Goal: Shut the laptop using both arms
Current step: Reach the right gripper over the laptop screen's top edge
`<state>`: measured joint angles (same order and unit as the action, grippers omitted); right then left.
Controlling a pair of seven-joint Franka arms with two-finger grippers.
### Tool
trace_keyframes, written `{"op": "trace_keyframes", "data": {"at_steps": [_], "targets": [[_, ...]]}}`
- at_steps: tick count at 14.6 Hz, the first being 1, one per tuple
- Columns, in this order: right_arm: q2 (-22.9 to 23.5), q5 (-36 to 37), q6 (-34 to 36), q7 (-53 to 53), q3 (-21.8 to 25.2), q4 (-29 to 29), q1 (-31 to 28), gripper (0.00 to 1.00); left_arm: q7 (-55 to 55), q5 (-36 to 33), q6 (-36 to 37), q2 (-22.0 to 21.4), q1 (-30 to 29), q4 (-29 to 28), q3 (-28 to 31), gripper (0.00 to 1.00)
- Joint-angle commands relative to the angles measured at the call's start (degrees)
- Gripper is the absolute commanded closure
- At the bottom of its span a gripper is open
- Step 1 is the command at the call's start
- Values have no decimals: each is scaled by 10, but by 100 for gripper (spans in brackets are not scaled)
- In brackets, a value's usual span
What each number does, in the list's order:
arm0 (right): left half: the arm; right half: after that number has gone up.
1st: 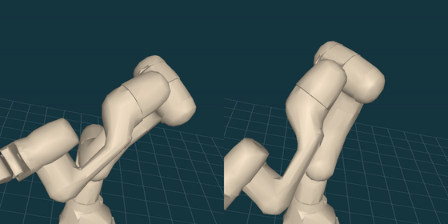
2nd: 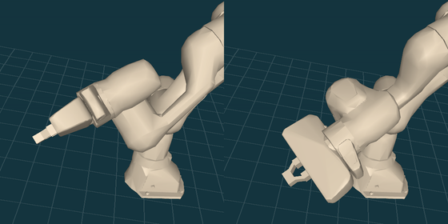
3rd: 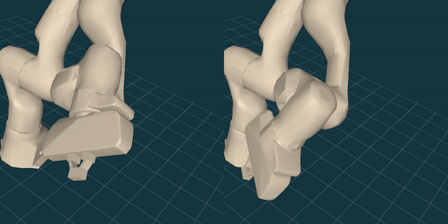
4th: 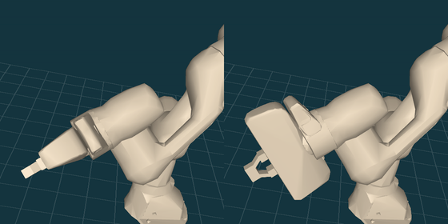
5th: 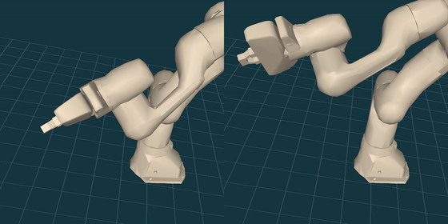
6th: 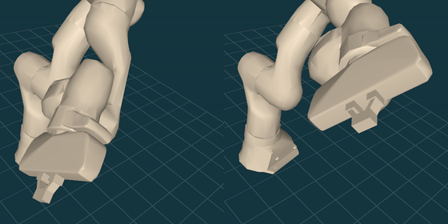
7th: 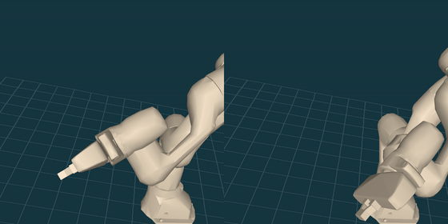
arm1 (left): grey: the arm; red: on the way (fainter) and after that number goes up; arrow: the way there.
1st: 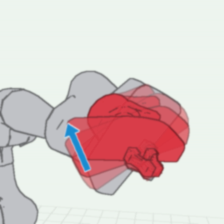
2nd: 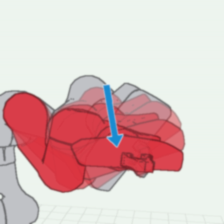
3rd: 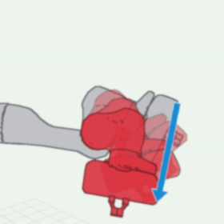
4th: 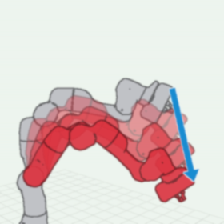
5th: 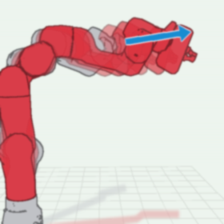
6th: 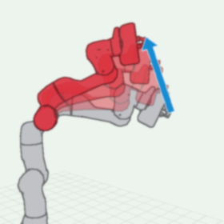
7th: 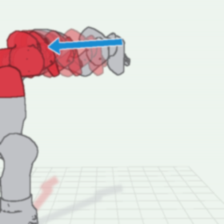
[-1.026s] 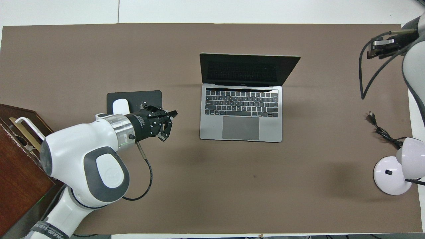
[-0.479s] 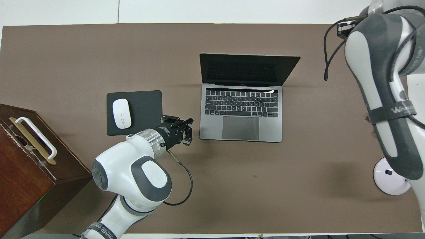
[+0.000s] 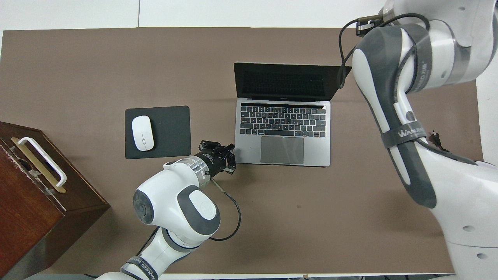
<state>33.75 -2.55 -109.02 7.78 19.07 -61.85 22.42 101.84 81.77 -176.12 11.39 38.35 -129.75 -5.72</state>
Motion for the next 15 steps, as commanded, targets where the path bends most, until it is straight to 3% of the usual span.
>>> {"op": "trace_keyframes", "data": {"at_steps": [1, 6, 15], "targets": [[18, -66, -9, 13, 70, 15, 56, 100, 3, 14, -26, 28, 25, 27, 8, 100], [31, -134, -36, 49, 179, -14, 175, 100, 3, 14, -27, 53, 34, 39, 7, 100], [55, -156, -117, 67, 225, -39, 252, 100, 2, 13, -34, 62, 45, 38, 7, 100]]}}
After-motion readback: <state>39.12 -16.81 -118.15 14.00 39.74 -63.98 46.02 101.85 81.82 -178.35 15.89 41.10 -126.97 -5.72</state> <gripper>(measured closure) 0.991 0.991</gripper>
